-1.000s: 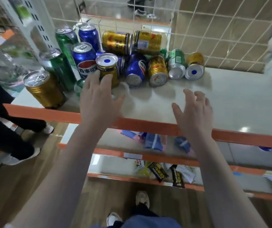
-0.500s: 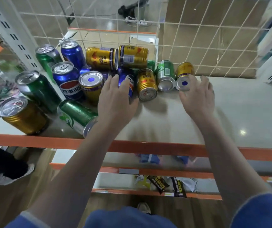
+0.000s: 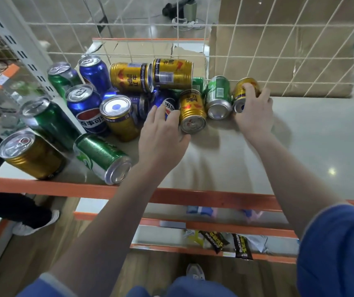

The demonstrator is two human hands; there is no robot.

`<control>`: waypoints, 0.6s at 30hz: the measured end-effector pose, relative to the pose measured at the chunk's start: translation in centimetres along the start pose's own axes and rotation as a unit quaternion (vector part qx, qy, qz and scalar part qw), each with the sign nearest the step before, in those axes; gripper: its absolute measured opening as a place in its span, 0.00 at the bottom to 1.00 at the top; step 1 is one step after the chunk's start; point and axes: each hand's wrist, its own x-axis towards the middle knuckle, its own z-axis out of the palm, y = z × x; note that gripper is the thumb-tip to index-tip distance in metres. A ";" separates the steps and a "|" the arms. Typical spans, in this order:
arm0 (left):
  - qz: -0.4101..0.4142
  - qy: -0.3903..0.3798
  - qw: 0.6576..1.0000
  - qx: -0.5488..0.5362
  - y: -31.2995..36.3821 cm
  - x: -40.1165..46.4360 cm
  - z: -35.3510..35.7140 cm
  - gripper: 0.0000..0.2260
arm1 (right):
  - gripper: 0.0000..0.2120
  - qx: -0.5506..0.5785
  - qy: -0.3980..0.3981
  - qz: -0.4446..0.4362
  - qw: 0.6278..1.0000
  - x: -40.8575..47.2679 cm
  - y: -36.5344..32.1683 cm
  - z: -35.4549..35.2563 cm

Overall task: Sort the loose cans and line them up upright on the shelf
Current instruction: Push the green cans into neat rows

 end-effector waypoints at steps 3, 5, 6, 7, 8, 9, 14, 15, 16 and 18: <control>0.013 0.007 1.000 -0.007 0.2 0.3 0.5 0.22 | 0.29 0.031 0.008 0.007 0.999 0.0 0.5 -0.1; 0.026 0.013 1.000 -0.003 0.4 0.6 0.8 0.22 | 0.30 0.055 0.003 0.013 0.998 -0.2 0.9 -0.6; 0.033 0.014 0.999 -0.003 0.6 0.9 1.1 0.22 | 0.31 0.067 0.001 0.018 0.998 -0.5 1.3 -0.9; 0.042 0.016 0.999 -0.003 0.9 1.2 1.3 0.23 | 0.31 0.082 0.003 0.022 0.996 -0.8 1.7 -1.3; 0.052 0.020 0.998 -0.003 1.3 1.6 1.6 0.23 | 0.31 0.099 0.009 0.025 0.995 -1.2 2.3 -1.7; 0.063 0.024 0.998 -0.004 1.8 2.0 2.0 0.23 | 0.31 0.115 0.016 0.029 0.993 -1.7 2.9 -2.1; 0.098 0.014 0.995 -0.003 4.5 4.9 4.2 0.24 | 0.32 0.162 0.031 0.063 0.984 -4.7 5.8 -4.5; 0.102 0.008 0.995 0.008 5.0 5.6 4.8 0.26 | 0.32 0.163 0.035 0.069 0.984 -5.4 6.4 -5.0; 0.108 0.006 0.994 0.022 5.5 6.4 5.3 0.26 | 0.32 0.165 0.040 0.073 0.983 -6.0 6.9 -5.4; 0.120 -0.006 0.991 0.058 6.4 7.9 6.2 0.27 | 0.32 0.167 0.047 0.085 0.981 -7.0 7.8 -6.3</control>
